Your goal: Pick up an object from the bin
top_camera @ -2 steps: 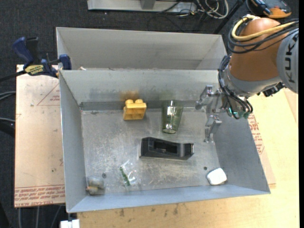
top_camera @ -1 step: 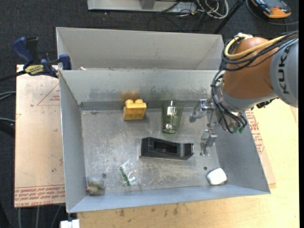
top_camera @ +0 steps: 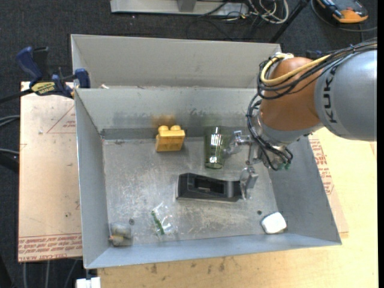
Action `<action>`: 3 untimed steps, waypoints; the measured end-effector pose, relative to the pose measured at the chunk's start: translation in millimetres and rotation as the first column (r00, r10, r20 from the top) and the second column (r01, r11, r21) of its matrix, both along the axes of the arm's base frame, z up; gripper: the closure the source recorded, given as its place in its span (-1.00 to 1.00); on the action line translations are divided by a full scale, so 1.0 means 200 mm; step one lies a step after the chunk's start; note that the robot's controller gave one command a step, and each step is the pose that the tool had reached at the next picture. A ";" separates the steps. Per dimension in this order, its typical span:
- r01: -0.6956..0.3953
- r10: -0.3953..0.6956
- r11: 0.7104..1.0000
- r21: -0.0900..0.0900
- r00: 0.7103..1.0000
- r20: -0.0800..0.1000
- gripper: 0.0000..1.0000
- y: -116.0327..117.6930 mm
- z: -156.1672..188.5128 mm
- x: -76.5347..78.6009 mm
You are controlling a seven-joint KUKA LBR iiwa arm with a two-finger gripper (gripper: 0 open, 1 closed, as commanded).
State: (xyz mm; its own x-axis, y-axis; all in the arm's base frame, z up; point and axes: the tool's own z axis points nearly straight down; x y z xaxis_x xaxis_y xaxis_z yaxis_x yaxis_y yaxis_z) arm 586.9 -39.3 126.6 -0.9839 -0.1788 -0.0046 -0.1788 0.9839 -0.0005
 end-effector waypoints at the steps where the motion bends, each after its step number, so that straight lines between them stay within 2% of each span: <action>1: -0.025 0.025 1.000 -0.002 1.000 -0.013 1.00 0.09 -0.19 -0.03; 2: -0.025 0.025 1.000 -0.002 1.000 -0.013 1.00 0.09 -0.19 -0.03; 3: -0.015 0.015 1.000 0.000 1.000 -0.010 1.00 0.11 -0.05 -0.02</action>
Offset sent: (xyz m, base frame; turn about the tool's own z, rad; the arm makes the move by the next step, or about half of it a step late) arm 0.0000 0.0000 0.0000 0.0000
